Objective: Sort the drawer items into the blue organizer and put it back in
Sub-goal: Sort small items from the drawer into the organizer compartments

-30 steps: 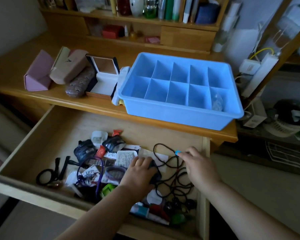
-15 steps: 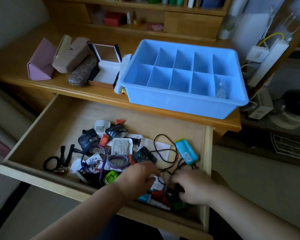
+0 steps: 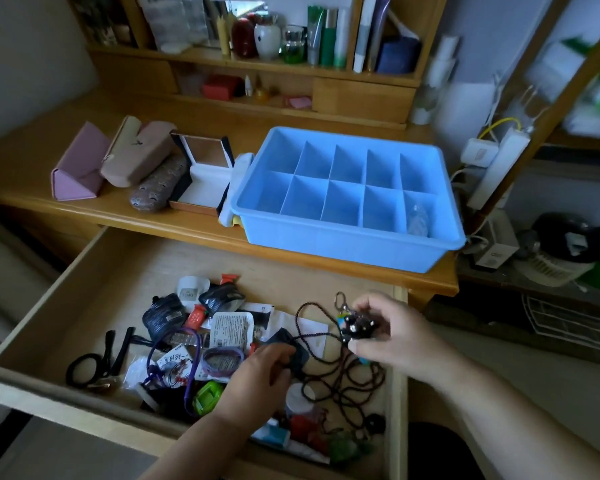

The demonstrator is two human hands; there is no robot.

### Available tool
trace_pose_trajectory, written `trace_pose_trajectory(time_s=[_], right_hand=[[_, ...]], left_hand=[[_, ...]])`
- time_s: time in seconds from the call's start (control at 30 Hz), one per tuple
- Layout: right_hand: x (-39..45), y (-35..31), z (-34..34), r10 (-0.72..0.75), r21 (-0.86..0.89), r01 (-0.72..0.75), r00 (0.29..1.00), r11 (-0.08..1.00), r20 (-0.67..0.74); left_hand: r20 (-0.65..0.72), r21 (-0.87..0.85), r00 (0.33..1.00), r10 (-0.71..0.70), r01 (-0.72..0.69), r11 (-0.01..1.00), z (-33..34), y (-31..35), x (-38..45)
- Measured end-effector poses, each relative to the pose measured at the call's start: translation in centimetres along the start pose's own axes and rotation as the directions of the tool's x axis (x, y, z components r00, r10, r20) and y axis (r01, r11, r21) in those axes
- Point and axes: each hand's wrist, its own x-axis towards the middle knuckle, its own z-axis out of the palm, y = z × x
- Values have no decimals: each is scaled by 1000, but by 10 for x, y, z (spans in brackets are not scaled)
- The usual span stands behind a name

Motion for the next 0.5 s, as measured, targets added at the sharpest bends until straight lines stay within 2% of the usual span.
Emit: trace_pose_trajectory(time_s=[0.07, 0.13, 0.17, 0.23, 0.33, 0.4, 0.47, 0.5], right_hand=[[11, -30, -26, -110, 76, 122, 984, 990, -138], [26, -52, -51, -158, 108, 199, 940, 974, -301], [36, -61, -66, -179, 43, 211, 908, 977, -380], [62, -71, -91, -207, -205, 123, 860, 971, -466], [98, -70, -103, -121, -492, -121, 894, 862, -432], [116, -62, -96, -35, -664, -254, 920, 703, -389], [126, -57, -88, 35, -789, -303, 941, 535, -337], [129, -57, -87, 77, -811, -320, 942, 489, -326]], left_hand=[[-16, -12, 1000, 10, -10, 1000, 0, -1, 7], [-40, -11, 999, -1, 1, 1000, -1, -5, 5], [-50, -18, 999, -8, 7, 1000, -2, -6, 5], [-73, -39, 997, -16, 13, 999, -4, -10, 5], [-81, -29, 997, -17, 15, 999, -5, -7, 6], [-65, -7, 998, -15, 14, 1000, -5, -7, 5], [-45, 11, 999, -6, 7, 1000, -4, -5, 4], [-40, 15, 999, 0, 0, 1000, -4, -4, 3]])
